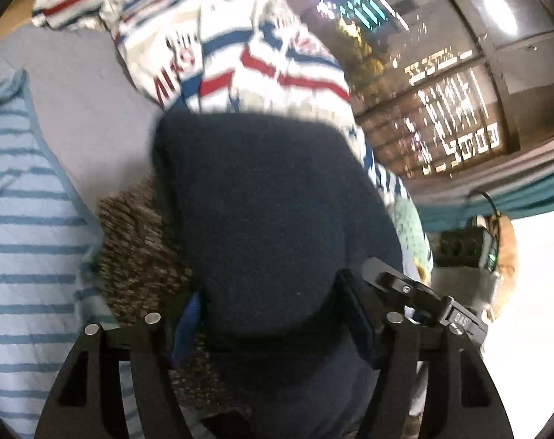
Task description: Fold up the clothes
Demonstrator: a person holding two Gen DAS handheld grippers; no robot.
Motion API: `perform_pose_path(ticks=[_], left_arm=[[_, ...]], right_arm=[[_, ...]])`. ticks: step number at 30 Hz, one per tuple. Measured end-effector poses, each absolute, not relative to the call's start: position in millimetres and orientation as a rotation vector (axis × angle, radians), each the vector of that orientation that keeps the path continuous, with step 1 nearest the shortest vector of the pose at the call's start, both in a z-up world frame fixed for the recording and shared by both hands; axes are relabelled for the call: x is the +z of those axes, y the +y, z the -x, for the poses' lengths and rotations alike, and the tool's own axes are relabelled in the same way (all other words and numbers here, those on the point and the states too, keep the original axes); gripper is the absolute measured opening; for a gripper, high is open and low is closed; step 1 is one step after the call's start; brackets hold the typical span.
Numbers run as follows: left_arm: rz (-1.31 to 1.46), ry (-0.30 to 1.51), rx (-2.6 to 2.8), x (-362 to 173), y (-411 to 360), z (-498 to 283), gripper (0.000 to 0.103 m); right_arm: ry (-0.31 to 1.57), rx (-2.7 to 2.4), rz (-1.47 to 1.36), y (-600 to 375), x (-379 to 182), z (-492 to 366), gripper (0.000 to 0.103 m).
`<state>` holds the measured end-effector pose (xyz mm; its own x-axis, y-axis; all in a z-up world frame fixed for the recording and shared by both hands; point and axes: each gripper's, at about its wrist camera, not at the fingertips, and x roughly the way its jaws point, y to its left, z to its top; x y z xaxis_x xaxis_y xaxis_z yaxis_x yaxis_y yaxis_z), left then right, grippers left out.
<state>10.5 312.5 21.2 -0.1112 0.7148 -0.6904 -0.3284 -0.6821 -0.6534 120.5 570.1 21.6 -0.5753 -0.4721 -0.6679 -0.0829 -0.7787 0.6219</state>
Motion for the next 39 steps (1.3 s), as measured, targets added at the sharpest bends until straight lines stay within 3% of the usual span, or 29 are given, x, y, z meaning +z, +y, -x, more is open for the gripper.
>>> perform_pose_path(ticks=[8,9,10,11,13,16,23,27,31,35,39], left_arm=[[1.195,-0.303,2.139,84,303,-8,0.070],[1.180,-0.264,2.144,87,309,-7,0.064],[1.163,-0.217,2.173,88,319,-7,0.045],[1.148,-0.168,2.201,89,329,-6,0.036],[1.165,-0.058,2.251,77,349,-3,0.014],[1.203,-0.009,2.274,47,359,1,0.012],[1.213,0.038,2.255,8,366,2,0.012],[1.213,-0.104,2.153,22,352,6,0.012],[1.136,-0.271,2.087,56,317,-2,0.009],[1.071,-0.270,2.085,71,307,-32,0.009],[1.034,-0.087,2.194,60,323,-55,0.009]], right_arm=[[-0.467,-2.865,-1.090,539,106,-140,0.085],[-0.420,-2.884,-1.054,532,112,-138,0.083],[-0.370,-2.894,-1.031,526,115,-130,0.073],[-0.334,-2.893,-1.026,520,115,-118,0.056],[-0.316,-2.864,-1.075,514,107,-94,0.039],[-0.271,-2.857,-1.228,510,80,-72,0.036],[-0.513,-2.773,-1.327,532,9,-64,0.036],[-0.434,-2.809,-1.333,528,22,-66,0.037],[-0.579,-2.821,-1.170,540,61,-83,0.040],[-0.522,-2.918,-1.024,529,98,-131,0.040],[-0.467,-3.014,-1.064,512,82,-172,0.040]])
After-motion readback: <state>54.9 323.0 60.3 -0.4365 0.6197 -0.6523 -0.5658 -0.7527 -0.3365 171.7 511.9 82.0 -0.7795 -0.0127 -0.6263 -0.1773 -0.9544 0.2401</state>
